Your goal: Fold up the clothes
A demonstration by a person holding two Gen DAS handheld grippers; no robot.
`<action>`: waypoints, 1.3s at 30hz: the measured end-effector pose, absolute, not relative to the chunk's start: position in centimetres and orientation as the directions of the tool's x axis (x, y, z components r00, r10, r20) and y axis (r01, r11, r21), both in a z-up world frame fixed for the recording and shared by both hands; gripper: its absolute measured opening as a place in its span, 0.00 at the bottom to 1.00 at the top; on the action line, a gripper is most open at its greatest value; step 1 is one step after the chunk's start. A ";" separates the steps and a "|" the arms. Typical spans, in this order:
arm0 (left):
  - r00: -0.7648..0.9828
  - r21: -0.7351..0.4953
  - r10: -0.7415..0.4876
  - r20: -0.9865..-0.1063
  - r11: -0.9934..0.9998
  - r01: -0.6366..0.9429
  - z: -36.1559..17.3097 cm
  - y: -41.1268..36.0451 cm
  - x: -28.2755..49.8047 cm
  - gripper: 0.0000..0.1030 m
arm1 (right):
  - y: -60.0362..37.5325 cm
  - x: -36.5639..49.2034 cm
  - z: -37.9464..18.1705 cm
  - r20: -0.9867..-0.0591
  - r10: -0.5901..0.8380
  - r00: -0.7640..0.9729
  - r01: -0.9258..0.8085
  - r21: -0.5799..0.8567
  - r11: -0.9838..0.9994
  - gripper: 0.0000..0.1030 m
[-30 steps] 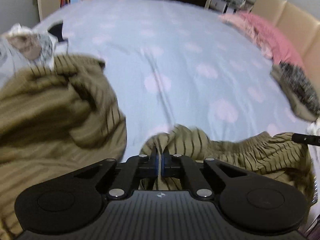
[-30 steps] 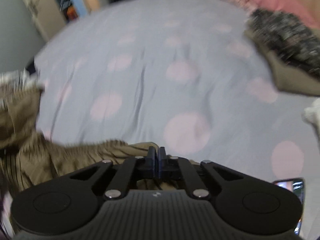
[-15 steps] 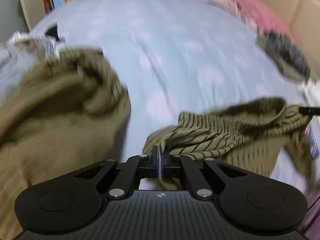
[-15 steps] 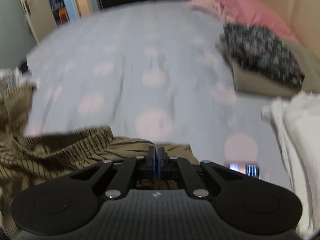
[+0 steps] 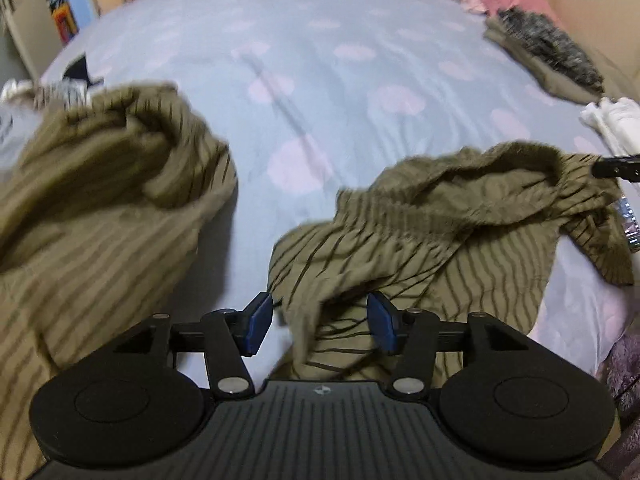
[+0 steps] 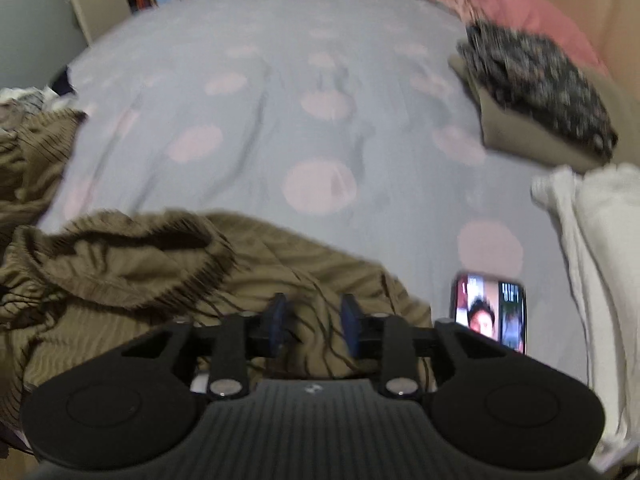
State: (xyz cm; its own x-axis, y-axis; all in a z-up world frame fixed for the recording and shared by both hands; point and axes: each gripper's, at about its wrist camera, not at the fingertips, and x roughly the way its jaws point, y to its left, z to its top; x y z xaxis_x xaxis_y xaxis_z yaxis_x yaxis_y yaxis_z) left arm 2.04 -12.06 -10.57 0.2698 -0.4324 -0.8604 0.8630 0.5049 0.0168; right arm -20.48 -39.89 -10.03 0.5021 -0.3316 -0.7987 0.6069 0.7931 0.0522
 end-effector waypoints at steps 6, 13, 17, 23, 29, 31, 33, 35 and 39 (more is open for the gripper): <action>0.277 0.045 -0.498 -0.821 0.428 0.903 -9.6 -13.8 1.6 0.57 | -39.4 -19.5 -8.3 -0.733 -0.334 0.593 0.559 0.075 0.826 0.48; 0.218 0.009 -0.518 -0.827 0.375 0.927 -11.7 -16.6 4.0 0.57 | -39.0 -17.5 -8.6 -0.736 -0.311 0.601 0.461 0.001 0.887 0.55; 0.152 -0.048 -0.522 -0.839 0.349 0.936 -13.0 -17.1 4.5 0.49 | -39.9 -17.2 -9.5 -0.755 -0.295 0.585 0.443 -0.007 0.896 0.55; 0.110 -0.066 -0.536 -0.837 0.300 0.952 -12.7 -16.6 3.5 0.05 | -40.0 -16.8 -10.5 -0.770 -0.270 0.578 0.327 -0.084 0.941 0.55; 0.154 -0.059 -0.549 -0.822 0.351 0.934 -11.1 -14.2 3.5 0.00 | -38.5 -15.8 -11.1 -0.774 -0.202 0.600 0.149 -0.140 0.979 0.55; 0.187 -0.043 -0.535 -0.824 0.388 0.921 -10.9 -13.4 3.8 0.00 | -38.1 -15.3 -11.4 -0.781 -0.183 0.597 0.115 -0.142 0.983 0.55; 0.215 -0.028 -0.517 -0.829 0.421 0.907 -11.0 -12.7 4.3 0.00 | -37.6 -14.9 -11.6 -0.787 -0.173 0.593 0.090 -0.148 0.985 0.55; 0.209 -0.044 -0.529 -0.822 0.425 0.904 -11.1 -12.0 4.7 0.00 | -37.1 -14.7 -11.9 -0.792 -0.164 0.588 0.068 -0.154 0.986 0.55; 0.211 -0.054 -0.594 -0.776 0.396 0.917 -10.8 -11.8 4.1 0.26 | -36.7 -14.5 -11.7 -0.790 -0.174 0.588 0.066 -0.168 0.984 0.55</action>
State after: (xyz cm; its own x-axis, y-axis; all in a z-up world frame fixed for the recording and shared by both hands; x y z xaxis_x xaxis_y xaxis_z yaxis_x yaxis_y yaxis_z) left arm 4.09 -11.78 -10.79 0.2109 -0.5941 -0.7763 0.9167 0.3959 -0.0539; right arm -14.51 -36.67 -11.73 0.5879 -0.1740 -0.7900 0.0657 0.9836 -0.1677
